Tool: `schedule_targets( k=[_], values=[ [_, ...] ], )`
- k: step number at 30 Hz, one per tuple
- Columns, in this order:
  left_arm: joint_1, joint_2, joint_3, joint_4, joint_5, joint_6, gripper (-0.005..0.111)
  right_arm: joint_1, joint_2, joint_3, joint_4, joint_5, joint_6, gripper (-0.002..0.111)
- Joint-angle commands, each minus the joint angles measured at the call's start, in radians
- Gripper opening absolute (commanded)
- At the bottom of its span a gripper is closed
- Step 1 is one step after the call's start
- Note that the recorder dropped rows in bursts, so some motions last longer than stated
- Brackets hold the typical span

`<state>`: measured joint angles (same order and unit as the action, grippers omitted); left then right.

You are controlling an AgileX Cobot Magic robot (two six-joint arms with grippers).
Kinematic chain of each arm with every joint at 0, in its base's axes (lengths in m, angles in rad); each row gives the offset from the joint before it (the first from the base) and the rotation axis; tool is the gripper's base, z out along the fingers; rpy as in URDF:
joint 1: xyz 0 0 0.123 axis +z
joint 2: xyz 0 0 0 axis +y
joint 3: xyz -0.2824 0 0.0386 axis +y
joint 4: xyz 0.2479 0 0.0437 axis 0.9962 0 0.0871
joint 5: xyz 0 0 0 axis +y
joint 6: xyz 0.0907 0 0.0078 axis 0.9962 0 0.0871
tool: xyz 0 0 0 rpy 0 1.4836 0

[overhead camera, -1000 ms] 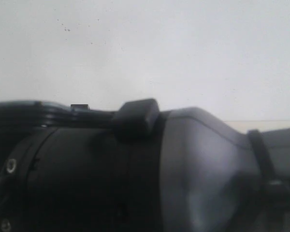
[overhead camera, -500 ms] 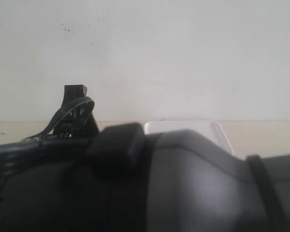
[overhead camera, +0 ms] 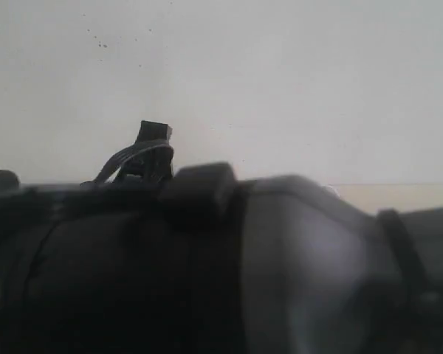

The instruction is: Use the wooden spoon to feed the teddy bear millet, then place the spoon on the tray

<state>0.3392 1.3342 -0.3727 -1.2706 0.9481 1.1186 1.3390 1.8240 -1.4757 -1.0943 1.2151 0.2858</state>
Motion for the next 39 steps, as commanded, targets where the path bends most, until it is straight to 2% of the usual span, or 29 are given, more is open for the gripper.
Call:
schedule_targets(
  k=[1, 5, 10, 17, 23, 39],
  values=[
    [0.000, -0.005, 0.002, -0.030, 0.023, 0.007, 0.004, -0.083, -0.079, 0.002, 0.103, 0.006, 0.023, 0.000],
    [0.000, -0.005, 0.002, -0.032, 0.024, 0.009, 0.004, -0.254, -0.150, 0.002, 0.417, -0.022, -0.128, 0.000],
    [0.000, -0.005, 0.002, -0.069, -0.003, 0.026, 0.004, -0.381, -0.142, 0.002, 0.673, 0.006, -0.304, 0.000],
    [0.000, -0.005, 0.002, -0.132, -0.089, 0.091, 0.004, -0.368, -0.111, 0.002, 0.667, 0.006, -0.349, 0.000],
    [0.000, -0.001, 0.002, -0.170, -0.095, 0.112, 0.004, -0.368, -0.019, -0.002, 0.665, 0.006, -0.427, 0.000],
    [0.000, -0.001, 0.002, -0.240, -0.095, 0.158, 0.004, -0.362, 0.114, -0.002, 0.706, -0.203, -0.412, 0.000]
  ],
)
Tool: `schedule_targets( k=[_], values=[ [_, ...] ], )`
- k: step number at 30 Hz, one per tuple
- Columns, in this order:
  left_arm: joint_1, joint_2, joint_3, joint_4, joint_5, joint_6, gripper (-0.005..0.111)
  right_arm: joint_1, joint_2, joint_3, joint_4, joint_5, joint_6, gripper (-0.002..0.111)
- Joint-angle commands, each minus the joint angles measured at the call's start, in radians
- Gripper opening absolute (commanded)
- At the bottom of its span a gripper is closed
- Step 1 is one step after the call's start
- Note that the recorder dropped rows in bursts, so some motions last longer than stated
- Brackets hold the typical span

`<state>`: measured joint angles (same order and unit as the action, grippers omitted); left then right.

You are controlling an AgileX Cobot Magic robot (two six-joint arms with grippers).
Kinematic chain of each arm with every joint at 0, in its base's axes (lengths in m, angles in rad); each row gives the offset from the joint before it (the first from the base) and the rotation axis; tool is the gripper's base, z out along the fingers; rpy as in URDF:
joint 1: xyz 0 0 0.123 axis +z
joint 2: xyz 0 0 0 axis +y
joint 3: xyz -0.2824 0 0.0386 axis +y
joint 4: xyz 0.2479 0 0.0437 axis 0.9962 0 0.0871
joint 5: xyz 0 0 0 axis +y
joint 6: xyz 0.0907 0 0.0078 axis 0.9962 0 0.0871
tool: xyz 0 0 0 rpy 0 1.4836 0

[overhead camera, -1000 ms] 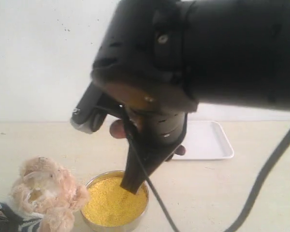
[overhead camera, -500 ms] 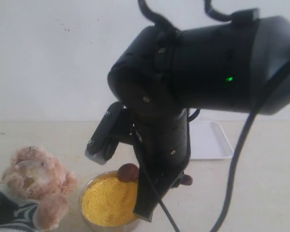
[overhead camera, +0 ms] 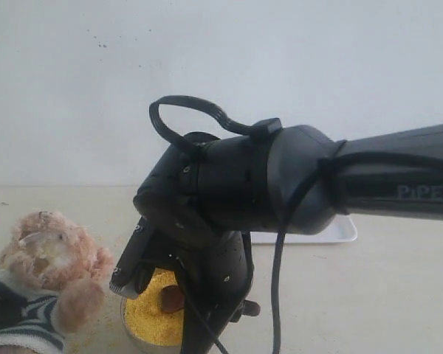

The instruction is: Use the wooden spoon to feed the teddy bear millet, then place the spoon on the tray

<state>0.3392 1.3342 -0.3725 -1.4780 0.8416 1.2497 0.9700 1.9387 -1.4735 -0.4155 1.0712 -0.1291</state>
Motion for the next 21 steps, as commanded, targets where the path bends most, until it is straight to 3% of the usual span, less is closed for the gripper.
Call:
schedule_targets(
  k=[1, 21],
  values=[
    [0.000, -0.001, 0.002, -0.032, 0.011, 0.027, 0.004, 0.007, -0.001, -0.005, 0.027, -0.067, 0.017, 0.000],
    [0.000, -0.001, 0.002, -0.030, -0.004, 0.038, 0.004, 0.007, -0.057, -0.005, -0.036, 0.092, 0.067, 0.000]
  ],
)
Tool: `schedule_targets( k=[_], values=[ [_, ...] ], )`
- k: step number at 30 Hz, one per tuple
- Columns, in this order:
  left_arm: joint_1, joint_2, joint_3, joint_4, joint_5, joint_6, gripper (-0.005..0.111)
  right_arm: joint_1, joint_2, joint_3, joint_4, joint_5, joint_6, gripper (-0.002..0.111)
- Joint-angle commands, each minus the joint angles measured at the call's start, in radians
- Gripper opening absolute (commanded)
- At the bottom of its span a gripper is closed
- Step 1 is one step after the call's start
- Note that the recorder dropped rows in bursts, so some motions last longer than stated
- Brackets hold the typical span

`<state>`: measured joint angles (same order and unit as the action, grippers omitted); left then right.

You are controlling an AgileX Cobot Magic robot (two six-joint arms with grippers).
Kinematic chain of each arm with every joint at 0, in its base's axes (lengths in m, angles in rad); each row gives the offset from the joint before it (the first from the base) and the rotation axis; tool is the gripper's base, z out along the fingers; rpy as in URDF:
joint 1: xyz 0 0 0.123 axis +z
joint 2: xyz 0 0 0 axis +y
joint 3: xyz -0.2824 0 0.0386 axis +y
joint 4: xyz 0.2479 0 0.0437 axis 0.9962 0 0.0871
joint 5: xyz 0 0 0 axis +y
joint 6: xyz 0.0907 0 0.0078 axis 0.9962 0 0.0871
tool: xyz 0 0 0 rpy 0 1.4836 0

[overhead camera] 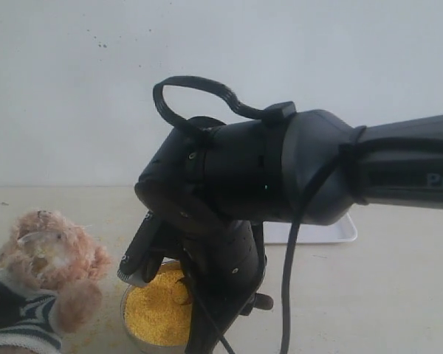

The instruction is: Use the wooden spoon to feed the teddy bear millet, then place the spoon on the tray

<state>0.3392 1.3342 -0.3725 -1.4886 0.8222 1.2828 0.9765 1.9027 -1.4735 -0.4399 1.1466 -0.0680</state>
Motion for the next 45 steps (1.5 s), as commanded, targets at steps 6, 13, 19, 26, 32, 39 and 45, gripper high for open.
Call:
schedule_targets(
  k=[6, 13, 19, 26, 32, 39, 45],
  values=[
    [0.000, -0.001, 0.002, -0.018, 0.015, 0.005, 0.004, 0.000, -0.021, -0.005, -0.012, 0.054, -0.005, 0.000],
    [0.000, -0.001, 0.002, -0.018, 0.010, 0.005, 0.004, 0.000, -0.025, -0.005, -0.010, 0.074, -0.005, 0.000],
    [0.000, -0.001, 0.002, -0.022, 0.011, 0.028, 0.004, 0.000, -0.042, -0.005, 0.011, 0.013, 0.020, 0.000],
    [0.000, -0.001, 0.002, -0.025, 0.011, 0.028, 0.004, 0.000, -0.044, -0.005, 0.023, 0.070, 0.019, 0.000],
    [0.000, -0.001, 0.002, -0.025, 0.011, 0.028, 0.004, 0.000, -0.044, -0.005, 0.040, 0.074, 0.062, 0.000],
    [0.000, -0.001, 0.002, -0.019, 0.011, 0.028, 0.004, 0.000, -0.044, -0.005, 0.046, 0.062, 0.068, 0.000],
    [0.000, -0.001, 0.002, -0.004, 0.017, 0.028, 0.004, -0.002, -0.055, -0.005, 0.101, 0.004, 0.055, 0.000]
  ],
)
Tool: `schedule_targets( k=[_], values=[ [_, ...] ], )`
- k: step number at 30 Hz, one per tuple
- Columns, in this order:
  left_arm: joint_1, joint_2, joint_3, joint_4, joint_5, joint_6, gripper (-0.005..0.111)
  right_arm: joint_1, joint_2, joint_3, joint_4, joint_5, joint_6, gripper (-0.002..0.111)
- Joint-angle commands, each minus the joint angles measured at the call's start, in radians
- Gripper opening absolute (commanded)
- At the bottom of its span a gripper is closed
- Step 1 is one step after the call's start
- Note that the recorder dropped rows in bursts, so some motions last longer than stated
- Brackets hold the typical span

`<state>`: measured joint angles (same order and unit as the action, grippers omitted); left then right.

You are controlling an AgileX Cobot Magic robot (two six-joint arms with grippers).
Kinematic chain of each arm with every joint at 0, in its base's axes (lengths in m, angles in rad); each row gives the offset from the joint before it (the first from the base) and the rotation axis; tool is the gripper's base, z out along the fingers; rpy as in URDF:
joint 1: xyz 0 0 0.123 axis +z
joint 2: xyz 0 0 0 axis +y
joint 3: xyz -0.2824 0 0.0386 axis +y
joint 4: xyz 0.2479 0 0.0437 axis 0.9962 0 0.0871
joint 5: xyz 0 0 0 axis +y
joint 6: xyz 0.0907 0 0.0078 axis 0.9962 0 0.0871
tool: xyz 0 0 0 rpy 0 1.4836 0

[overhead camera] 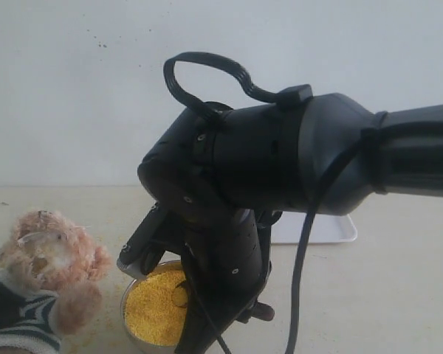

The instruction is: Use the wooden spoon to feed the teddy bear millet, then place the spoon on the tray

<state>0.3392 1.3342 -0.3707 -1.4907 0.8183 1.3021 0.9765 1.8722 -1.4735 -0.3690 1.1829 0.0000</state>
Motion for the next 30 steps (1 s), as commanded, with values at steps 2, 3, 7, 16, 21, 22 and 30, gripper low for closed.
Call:
schedule_targets(
  k=[2, 3, 7, 16, 21, 22, 30],
  values=[
    [0.000, -0.001, 0.000, -0.002, 0.022, 0.008, 0.004, -0.002, -0.033, -0.005, 0.041, -0.047, -0.019, 0.000],
    [0.000, -0.001, 0.000, -0.002, 0.022, 0.008, 0.004, -0.002, -0.033, -0.005, 0.041, -0.049, -0.024, 0.000],
    [0.000, -0.001, 0.000, -0.002, 0.022, 0.008, 0.004, -0.002, -0.038, -0.005, 0.041, -0.051, -0.026, 0.000],
    [0.000, -0.001, 0.000, 0.005, 0.023, 0.008, 0.004, -0.002, -0.047, -0.005, 0.049, -0.069, -0.066, 0.000],
    [0.000, -0.001, 0.000, 0.005, 0.023, 0.008, 0.004, -0.028, -0.077, -0.005, 0.113, -0.075, -0.119, 0.000],
    [0.000, -0.001, 0.000, 0.005, 0.023, 0.008, 0.004, -0.041, -0.081, -0.005, 0.141, -0.077, -0.135, 0.000],
    [0.000, -0.001, 0.000, 0.005, 0.023, 0.008, 0.004, -0.183, -0.115, -0.005, 0.392, -0.049, -0.275, 0.000]
  ],
)
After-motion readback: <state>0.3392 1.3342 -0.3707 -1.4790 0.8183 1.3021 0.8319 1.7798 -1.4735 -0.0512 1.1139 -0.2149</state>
